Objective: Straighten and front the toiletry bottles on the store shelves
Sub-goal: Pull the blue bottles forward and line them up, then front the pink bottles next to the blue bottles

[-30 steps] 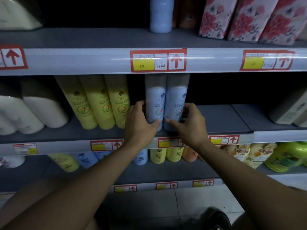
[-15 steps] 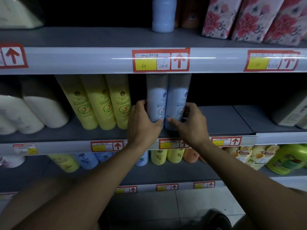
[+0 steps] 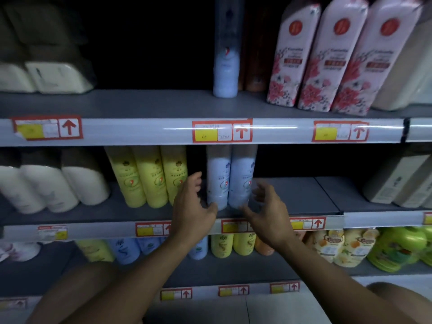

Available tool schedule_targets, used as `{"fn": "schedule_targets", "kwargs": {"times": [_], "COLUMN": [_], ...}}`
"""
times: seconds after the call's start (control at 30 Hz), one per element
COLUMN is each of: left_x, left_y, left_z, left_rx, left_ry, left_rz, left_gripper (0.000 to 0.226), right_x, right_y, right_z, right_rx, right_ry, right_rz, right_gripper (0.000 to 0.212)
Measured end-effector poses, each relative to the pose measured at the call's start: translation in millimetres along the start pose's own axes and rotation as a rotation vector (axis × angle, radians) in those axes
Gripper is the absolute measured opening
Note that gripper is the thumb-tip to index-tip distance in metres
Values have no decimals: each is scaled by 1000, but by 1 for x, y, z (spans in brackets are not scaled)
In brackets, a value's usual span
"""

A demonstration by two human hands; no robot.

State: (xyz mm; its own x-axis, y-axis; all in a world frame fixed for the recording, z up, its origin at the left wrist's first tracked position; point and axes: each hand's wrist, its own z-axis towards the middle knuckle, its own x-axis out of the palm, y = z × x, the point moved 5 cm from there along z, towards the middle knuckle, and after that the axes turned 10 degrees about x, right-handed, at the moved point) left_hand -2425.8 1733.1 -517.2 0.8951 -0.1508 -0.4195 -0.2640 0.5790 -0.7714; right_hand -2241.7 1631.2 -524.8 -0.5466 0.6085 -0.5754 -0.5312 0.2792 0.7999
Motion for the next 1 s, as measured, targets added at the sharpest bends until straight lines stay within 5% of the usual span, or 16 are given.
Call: {"fn": "schedule_targets", "kwargs": {"times": [0.23, 1.0], "left_x": [-34, -111], "left_y": [-37, -205], "left_z": [-17, 34], "left_rx": [104, 341], "left_ry": [-28, -156], "left_rz": [-25, 1], "left_gripper": [48, 31], "right_x": [-40, -155], "right_y": [16, 155], "right_z": [-25, -57], "right_rx": [-45, -315], "right_ry": [-50, -233], "right_rz": [2, 117], "right_gripper": [58, 38]}}
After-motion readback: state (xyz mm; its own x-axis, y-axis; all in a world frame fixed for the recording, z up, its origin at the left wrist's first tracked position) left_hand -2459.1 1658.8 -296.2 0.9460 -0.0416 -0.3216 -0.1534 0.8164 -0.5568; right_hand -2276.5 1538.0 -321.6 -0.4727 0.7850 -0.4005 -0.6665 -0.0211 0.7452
